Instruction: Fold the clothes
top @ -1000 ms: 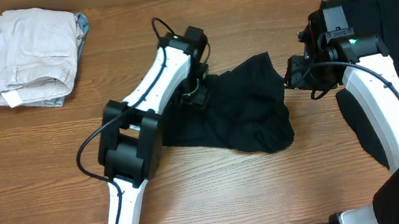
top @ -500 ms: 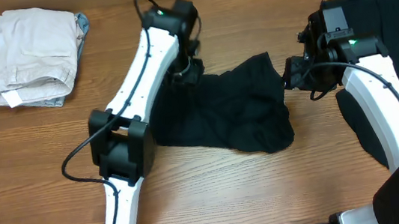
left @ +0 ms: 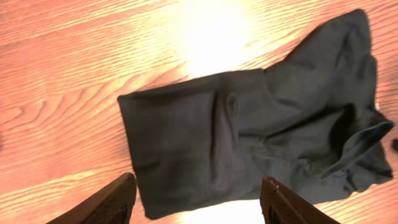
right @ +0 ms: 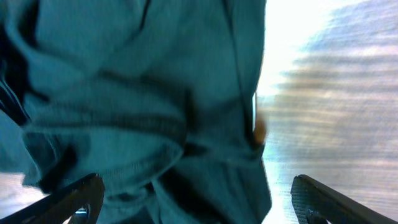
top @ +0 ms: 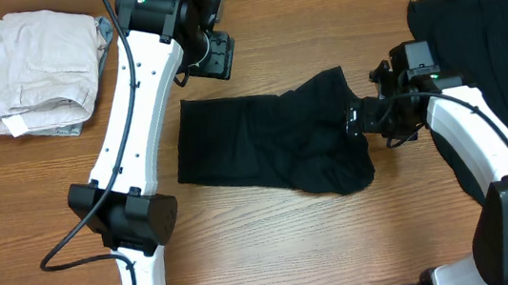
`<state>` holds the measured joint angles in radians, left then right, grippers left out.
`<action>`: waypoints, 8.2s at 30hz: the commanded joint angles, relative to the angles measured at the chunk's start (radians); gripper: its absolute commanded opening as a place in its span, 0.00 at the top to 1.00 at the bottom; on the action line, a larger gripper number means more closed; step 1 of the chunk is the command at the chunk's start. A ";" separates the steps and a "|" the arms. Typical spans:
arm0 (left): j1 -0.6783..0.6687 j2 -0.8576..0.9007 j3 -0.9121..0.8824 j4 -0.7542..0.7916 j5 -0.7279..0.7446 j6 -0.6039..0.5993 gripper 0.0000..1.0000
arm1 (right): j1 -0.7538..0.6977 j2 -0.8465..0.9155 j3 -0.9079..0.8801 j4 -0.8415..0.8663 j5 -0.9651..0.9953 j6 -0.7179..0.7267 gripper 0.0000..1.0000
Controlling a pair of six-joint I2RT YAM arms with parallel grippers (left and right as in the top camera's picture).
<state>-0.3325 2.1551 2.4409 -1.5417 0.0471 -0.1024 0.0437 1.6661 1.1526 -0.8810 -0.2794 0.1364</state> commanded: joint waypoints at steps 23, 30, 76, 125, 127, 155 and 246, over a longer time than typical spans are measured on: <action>0.025 -0.001 0.008 -0.006 -0.036 -0.007 0.28 | -0.039 0.177 -0.068 0.126 -0.190 -0.065 0.11; 0.024 0.000 -0.003 0.003 -0.036 -0.007 0.25 | -0.039 0.177 -0.105 0.146 -0.193 -0.050 0.25; 0.026 0.000 -0.026 0.023 -0.067 -0.010 0.27 | -0.253 0.110 0.263 -0.211 -0.145 -0.085 0.96; 0.299 0.000 -0.026 0.151 -0.098 -0.018 0.14 | 0.586 0.202 0.730 -0.364 0.177 0.243 0.31; 0.299 0.000 -0.026 0.151 -0.098 -0.018 0.13 | 0.552 0.203 0.720 -0.428 0.242 0.282 0.22; 0.300 0.000 -0.026 0.148 -0.099 -0.018 0.15 | 0.408 0.200 0.407 0.107 -0.201 0.288 0.96; 0.262 0.000 -0.451 0.186 0.372 0.153 0.00 | 0.061 -0.110 0.232 -0.102 -0.014 0.143 0.00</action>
<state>-0.0544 2.1571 2.0773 -1.3808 0.3054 -0.0071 0.1200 1.5452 1.3998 -0.9882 -0.3237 0.3180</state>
